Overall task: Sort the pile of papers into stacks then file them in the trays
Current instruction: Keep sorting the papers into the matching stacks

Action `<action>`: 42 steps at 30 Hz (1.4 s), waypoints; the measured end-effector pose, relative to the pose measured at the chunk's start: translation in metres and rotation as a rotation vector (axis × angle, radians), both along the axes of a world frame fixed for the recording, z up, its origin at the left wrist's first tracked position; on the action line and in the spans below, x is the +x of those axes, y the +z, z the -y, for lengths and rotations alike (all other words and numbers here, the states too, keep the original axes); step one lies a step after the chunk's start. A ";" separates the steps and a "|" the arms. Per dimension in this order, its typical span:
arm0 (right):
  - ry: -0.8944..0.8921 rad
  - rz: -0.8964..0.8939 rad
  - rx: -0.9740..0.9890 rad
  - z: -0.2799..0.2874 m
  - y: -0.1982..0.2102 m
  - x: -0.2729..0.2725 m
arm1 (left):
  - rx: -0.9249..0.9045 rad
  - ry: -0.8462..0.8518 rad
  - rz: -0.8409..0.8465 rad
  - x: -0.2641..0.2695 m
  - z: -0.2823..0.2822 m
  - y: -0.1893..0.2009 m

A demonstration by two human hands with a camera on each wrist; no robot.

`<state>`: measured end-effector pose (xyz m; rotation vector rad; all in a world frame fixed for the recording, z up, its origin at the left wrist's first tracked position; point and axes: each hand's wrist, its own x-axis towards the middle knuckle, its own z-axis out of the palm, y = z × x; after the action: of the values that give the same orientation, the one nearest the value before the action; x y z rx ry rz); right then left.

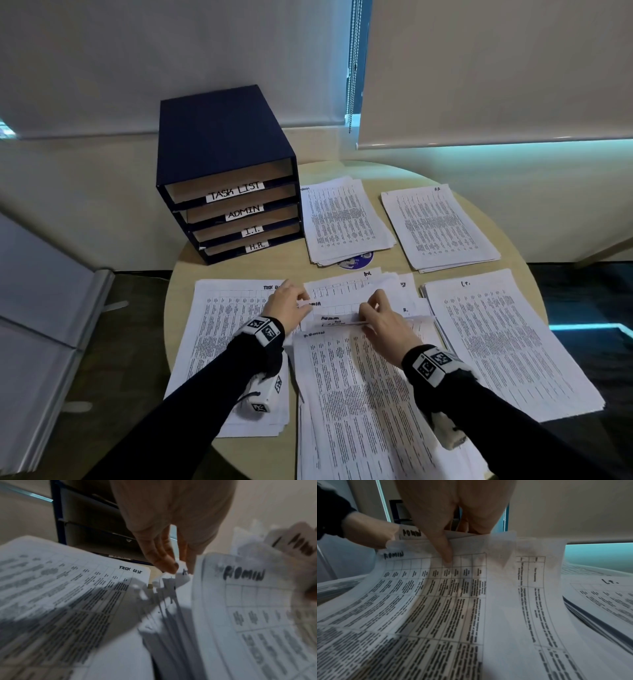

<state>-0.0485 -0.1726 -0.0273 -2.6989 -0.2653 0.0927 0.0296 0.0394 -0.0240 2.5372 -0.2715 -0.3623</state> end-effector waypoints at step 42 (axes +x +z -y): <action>-0.795 -0.562 0.200 0.028 -0.016 -0.030 | -0.510 0.502 -0.469 -0.042 0.044 -0.044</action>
<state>-0.0788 -0.2007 -0.0438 -2.2655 0.8956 0.5295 -0.0121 -0.0045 -0.0681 1.8645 0.3983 -0.5814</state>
